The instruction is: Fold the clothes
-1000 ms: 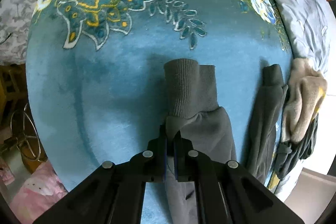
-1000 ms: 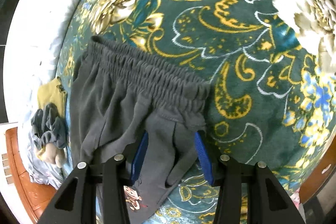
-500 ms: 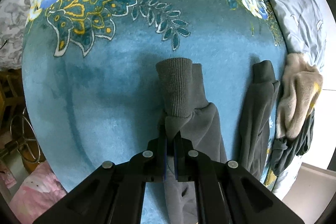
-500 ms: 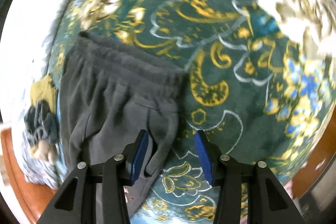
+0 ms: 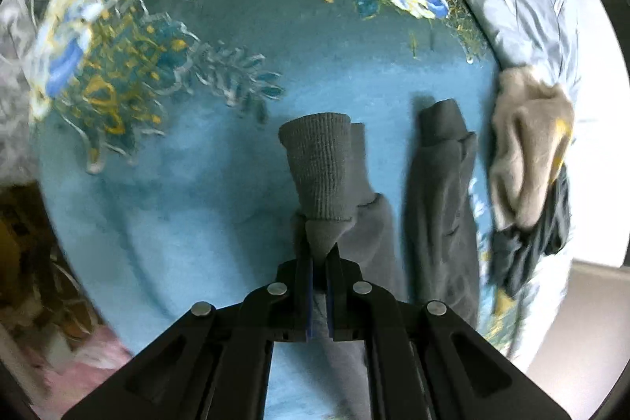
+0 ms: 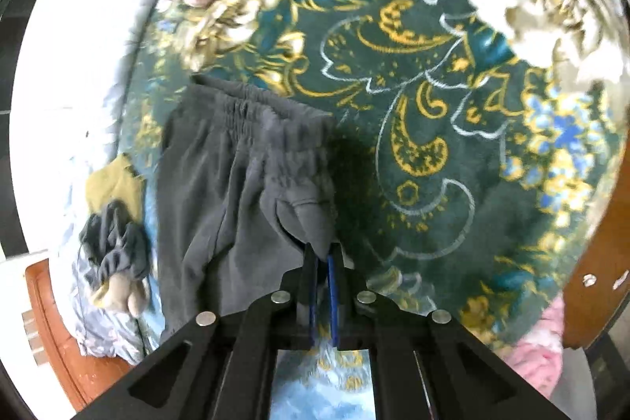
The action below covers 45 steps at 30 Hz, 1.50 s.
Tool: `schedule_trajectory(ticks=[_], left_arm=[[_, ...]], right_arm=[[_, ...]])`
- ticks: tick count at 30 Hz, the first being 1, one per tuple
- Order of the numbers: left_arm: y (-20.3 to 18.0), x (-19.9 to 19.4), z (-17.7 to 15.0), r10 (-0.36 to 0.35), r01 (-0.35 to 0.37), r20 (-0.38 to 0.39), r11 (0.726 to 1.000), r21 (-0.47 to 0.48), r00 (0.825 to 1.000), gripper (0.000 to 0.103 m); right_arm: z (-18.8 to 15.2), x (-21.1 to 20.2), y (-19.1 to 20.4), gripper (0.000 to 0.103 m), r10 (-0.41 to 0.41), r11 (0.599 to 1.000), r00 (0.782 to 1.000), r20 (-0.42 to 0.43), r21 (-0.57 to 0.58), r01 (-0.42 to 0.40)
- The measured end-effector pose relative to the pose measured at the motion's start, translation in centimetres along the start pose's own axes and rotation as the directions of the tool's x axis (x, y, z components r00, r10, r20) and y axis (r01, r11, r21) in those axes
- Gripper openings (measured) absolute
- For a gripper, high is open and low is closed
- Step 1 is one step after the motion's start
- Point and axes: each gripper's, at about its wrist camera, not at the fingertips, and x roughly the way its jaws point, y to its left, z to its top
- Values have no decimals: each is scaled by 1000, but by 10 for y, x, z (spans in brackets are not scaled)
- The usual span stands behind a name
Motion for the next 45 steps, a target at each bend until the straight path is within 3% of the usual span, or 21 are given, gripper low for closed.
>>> schedule_trajectory(ticks=[3,4,7,9,14,18,25,32,35,37,39,42,45], left_arm=[[19,-8,5,95,-96,-25,994,-50,995,4],[28,-10,7,104,-107,-37,989,-102,994,4],[38,-16,10,105,-115,-56,972,-207,993,4],[32,-20,12,99,-108,-51,965,-238,994,4],[-24,-24,35,135,-144,-57,967,-209,989,4],[-71,-13,60,143,-165,-119,965,-202,983,5],[-152,34,102,185,-228,-201,950,-213,962,5],[-201,81,120,190,-232,-218,955,-186,957,5],[-204,102,124,150,-198,-222,956,-217,964,5],[-200,115,125,71,-126,-211,957,-260,975,8],[-194,122,124,-28,-32,-191,952,-306,981,25],[-187,125,122,-237,170,-172,928,-332,956,49],[-178,105,121,-367,326,-143,912,-248,919,53]], right_arm=[[-10,-11,0,4,-47,999,997,-55,1,47],[-11,-14,-1,4,-59,998,995,-78,8,60],[-5,-18,23,4,-119,988,986,-115,-110,106],[8,-20,51,4,-102,987,987,-127,-138,84],[35,-24,128,5,-55,980,988,-147,-198,25],[53,-17,164,5,-26,986,984,-176,-164,-4],[82,14,183,5,-61,996,976,-211,-79,46],[110,39,194,5,-68,998,972,-223,-13,67],[118,49,207,5,-72,997,974,-217,-34,66],[120,56,212,5,-76,997,974,-212,-39,69],[122,64,217,9,-79,996,975,-206,-45,72],[125,73,222,9,-82,996,977,-196,-49,74],[126,76,221,14,-65,997,982,-175,-47,58]])
